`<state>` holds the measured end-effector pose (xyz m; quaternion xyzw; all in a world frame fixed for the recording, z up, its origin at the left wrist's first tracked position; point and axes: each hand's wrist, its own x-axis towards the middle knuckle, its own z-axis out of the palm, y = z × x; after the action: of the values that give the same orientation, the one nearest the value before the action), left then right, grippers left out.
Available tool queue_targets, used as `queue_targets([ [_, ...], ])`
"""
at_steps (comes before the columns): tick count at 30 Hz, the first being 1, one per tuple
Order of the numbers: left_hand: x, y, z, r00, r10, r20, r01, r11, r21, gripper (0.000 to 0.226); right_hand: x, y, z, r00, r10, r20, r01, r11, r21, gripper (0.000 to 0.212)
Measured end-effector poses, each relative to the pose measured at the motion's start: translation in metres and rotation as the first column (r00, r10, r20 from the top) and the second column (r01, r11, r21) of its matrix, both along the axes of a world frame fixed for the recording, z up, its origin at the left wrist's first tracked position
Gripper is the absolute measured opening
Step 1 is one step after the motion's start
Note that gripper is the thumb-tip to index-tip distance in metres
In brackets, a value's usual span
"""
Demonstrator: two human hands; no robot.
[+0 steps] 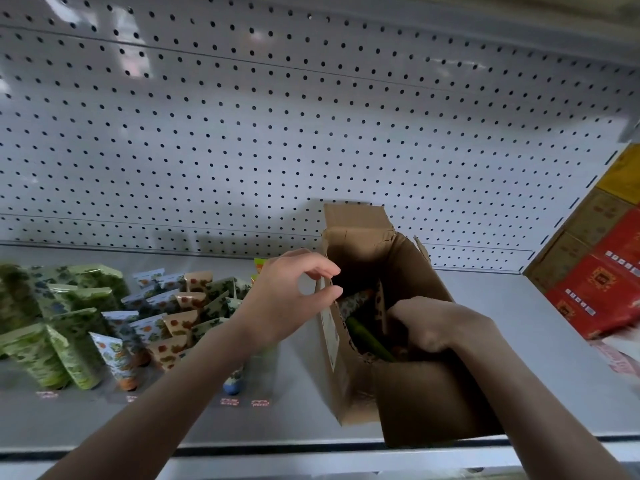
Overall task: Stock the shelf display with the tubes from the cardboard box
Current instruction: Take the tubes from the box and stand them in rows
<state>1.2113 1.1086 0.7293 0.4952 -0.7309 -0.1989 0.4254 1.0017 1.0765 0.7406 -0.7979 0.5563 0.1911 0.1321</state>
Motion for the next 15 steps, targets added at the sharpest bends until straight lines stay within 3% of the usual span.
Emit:
queue_targets([
  [6,-0.001,0.001,0.002,1.0,-0.02,-0.016,0.02,1.0,0.002,0.014,-0.009,0.001,0.032,0.945,-0.062,0.322,0.102,0.989,-0.109,0.019],
  [11,-0.004,0.002,0.006,0.998,-0.053,-0.04,0.054,0.998,0.019,0.016,-0.009,0.006,0.057,0.749,-0.097,0.655,0.317,0.921,-0.226,0.006],
  [15,-0.005,0.004,0.009,0.994,-0.1,-0.035,0.1,0.995,0.007,0.027,0.002,0.017,0.072,0.584,-0.074,0.808,0.42,0.88,-0.223,0.007],
])
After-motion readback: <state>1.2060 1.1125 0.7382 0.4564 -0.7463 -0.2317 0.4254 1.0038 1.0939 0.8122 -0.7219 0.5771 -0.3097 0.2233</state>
